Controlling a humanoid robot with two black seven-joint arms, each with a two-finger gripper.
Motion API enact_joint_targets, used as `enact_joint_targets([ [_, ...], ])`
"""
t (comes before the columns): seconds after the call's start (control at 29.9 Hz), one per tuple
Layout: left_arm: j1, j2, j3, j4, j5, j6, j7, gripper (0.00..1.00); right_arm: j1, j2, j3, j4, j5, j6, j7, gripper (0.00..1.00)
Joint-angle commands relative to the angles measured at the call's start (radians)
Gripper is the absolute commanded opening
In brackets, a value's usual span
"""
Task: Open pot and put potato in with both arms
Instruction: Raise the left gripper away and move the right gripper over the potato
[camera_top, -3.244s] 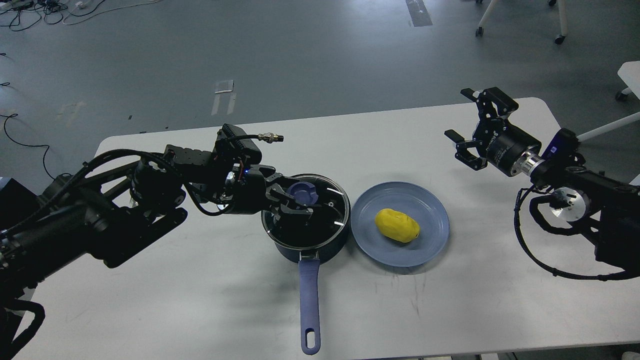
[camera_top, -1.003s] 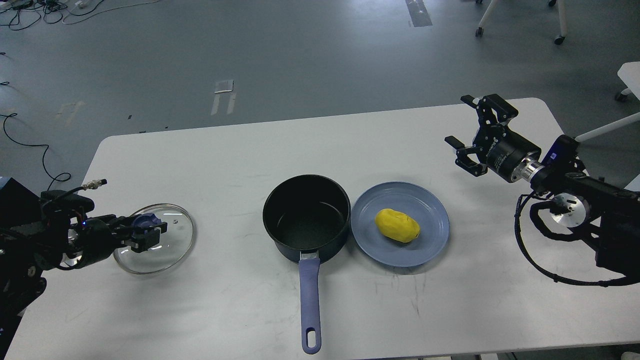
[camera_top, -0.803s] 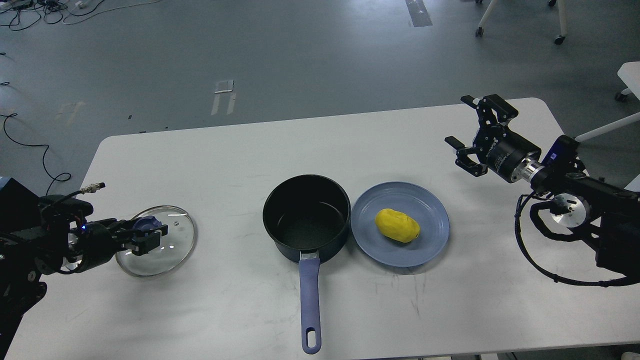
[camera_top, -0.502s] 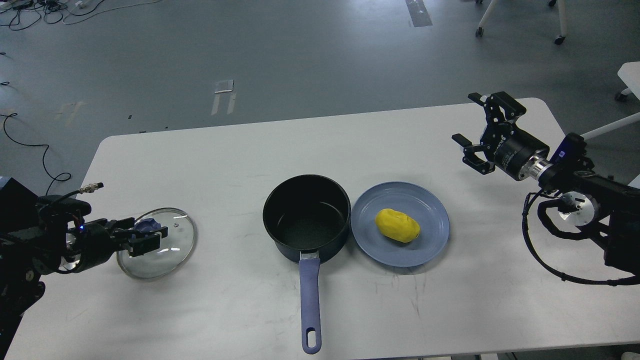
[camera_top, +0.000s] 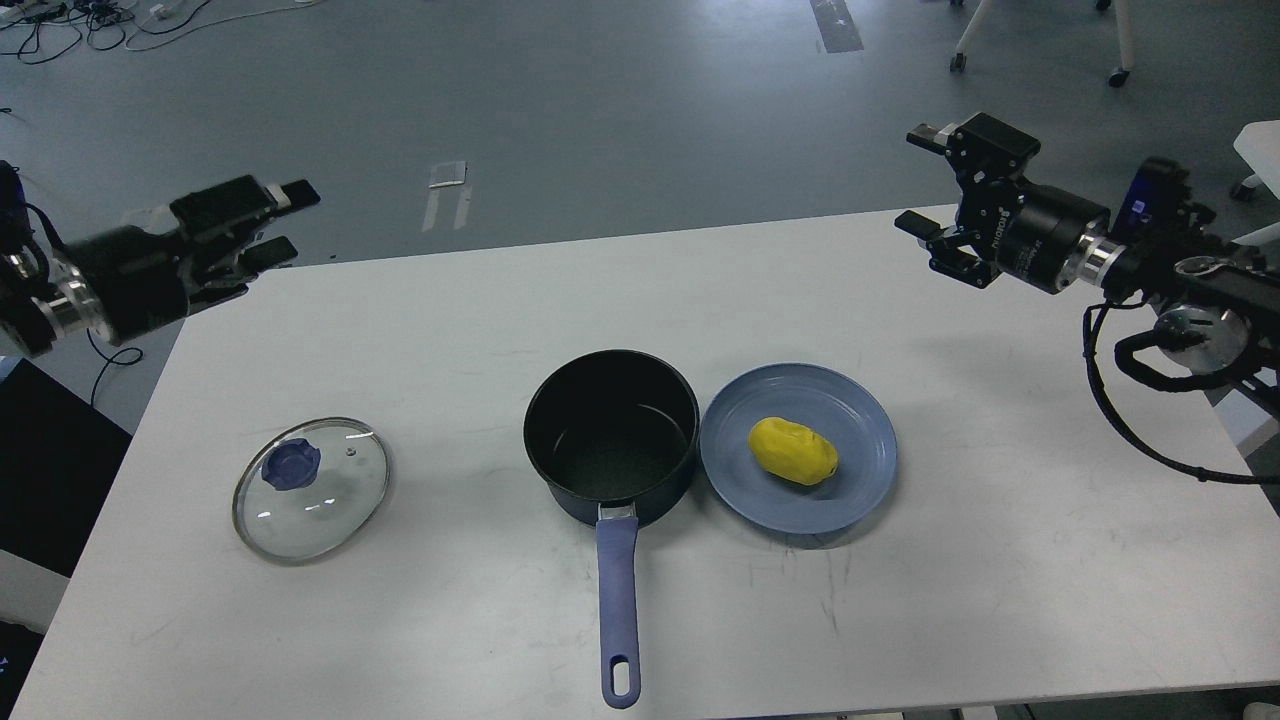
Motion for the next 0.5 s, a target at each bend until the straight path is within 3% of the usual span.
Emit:
enact_joint_targets([
  [0.0, -0.001, -0.031, -0.023, 0.001, -0.240, -0.002, 0.000, 0.98, 0.171, -0.016, -0.156, 0.076, -0.133, 0.000, 0.000, 1.00],
  [0.13, 0.016, -0.037, -0.040, 0.016, -0.272, -0.002, 0.000, 0.98, 0.333, 0.001, -0.309, 0.140, -0.308, 0.000, 0.000, 1.00],
  [0.47, 0.059, -0.072, -0.044, 0.033, -0.344, -0.002, 0.000, 0.98, 0.635, 0.255, -0.698, 0.237, -0.720, 0.000, 0.000, 1.00],
])
